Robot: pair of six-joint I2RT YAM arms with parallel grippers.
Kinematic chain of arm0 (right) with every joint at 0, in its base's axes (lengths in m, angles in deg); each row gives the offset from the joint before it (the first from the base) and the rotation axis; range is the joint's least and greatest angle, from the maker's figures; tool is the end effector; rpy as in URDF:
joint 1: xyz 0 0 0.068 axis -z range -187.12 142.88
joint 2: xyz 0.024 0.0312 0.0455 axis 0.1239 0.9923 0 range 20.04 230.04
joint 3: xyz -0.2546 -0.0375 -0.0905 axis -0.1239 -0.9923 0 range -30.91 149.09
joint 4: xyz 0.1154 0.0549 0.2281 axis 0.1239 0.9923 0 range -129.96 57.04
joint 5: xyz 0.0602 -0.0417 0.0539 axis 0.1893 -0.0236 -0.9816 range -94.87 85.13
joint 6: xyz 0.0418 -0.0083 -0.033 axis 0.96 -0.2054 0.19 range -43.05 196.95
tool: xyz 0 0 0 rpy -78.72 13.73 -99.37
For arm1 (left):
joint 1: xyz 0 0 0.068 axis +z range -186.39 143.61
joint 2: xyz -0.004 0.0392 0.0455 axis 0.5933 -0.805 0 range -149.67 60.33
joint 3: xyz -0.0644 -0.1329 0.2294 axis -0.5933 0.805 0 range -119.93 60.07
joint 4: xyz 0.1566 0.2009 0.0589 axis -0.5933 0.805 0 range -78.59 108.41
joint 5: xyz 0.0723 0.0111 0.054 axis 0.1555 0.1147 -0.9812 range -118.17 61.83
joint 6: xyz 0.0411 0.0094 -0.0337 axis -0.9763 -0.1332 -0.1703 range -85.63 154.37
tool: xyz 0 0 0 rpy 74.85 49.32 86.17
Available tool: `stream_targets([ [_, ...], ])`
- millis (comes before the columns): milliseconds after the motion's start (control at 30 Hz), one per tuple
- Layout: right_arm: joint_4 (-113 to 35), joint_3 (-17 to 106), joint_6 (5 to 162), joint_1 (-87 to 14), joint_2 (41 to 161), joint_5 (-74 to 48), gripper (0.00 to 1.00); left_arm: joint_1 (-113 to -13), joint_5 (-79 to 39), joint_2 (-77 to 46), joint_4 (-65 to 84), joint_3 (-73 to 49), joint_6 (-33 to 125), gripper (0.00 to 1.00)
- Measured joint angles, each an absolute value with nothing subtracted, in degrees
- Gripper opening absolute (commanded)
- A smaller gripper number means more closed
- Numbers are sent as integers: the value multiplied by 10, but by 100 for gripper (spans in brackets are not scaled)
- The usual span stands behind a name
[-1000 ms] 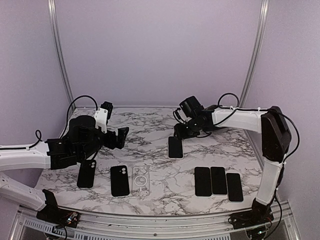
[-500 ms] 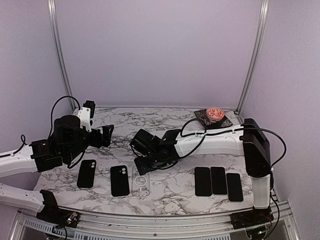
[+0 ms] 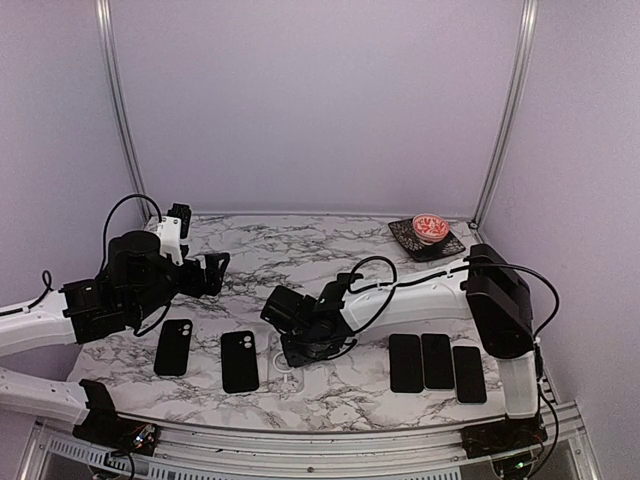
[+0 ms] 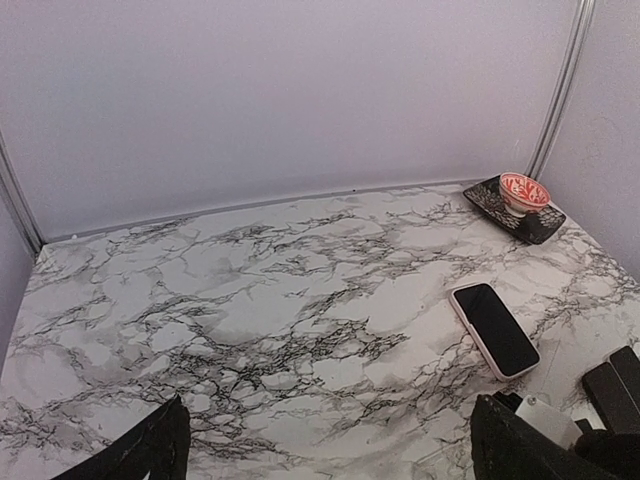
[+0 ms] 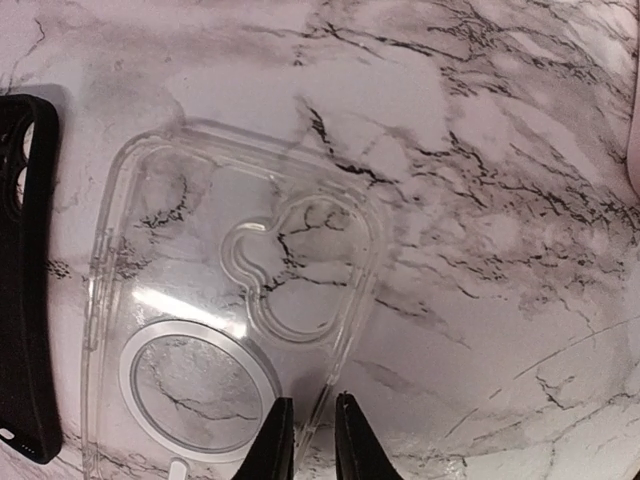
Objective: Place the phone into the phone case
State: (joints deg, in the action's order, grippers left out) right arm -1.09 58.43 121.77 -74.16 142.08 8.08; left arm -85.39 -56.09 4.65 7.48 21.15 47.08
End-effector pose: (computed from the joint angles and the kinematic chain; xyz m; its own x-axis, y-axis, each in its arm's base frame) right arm 0.1762 0.3956 0.1524 -0.8755 -0.3058 -0.3741 -0.3562 0.9316 0.0720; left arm 0.1608 -0.1595 0.2949 -0.2230 -0.0397 -0.9740 0.3261 0.9386 -0.1130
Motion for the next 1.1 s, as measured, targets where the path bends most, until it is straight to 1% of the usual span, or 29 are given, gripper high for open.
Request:
stream_targets([
  [33, -15, 578, 1220, -741, 1418, 80, 11, -853, -560, 47, 75, 212, 471, 99],
  [133, -33, 556, 1224, -740, 1406, 77, 0, -849, -556, 47, 75, 213, 471, 99],
  [300, -29, 515, 1235, -732, 1374, 86, 0, -842, -551, 47, 75, 213, 472, 99],
  [567, -10, 363, 1278, -708, 1242, 108, 0, -835, -535, 47, 75, 214, 473, 99],
  [633, -8, 343, 1289, -705, 1227, 109, 1, -834, -532, 47, 75, 215, 473, 99],
  [667, -8, 337, 1294, -705, 1226, 109, 4, -833, -531, 47, 75, 216, 473, 99],
  [700, -8, 335, 1297, -705, 1227, 108, 9, -832, -530, 47, 75, 217, 473, 99],
  [733, -8, 335, 1301, -705, 1229, 107, 19, -831, -527, 47, 75, 217, 473, 99],
  [833, -1, 335, 1313, -705, 1231, 109, 36, -831, -525, 47, 75, 217, 474, 99],
  [867, 6, 336, 1316, -705, 1231, 111, 44, -831, -524, 47, 75, 217, 475, 99],
  [933, 21, 336, 1325, -704, 1226, 117, 55, -831, -522, 47, 75, 217, 475, 99],
  [1000, 39, 332, 1328, -700, 1206, 125, 63, -831, -522, 47, 75, 217, 475, 99],
  [1033, 44, 326, 1330, -695, 1187, 127, 66, -830, -521, 47, 75, 217, 475, 99],
  [1100, 44, 304, 1332, -679, 1144, 128, 76, -830, -520, 47, 75, 217, 475, 99],
])
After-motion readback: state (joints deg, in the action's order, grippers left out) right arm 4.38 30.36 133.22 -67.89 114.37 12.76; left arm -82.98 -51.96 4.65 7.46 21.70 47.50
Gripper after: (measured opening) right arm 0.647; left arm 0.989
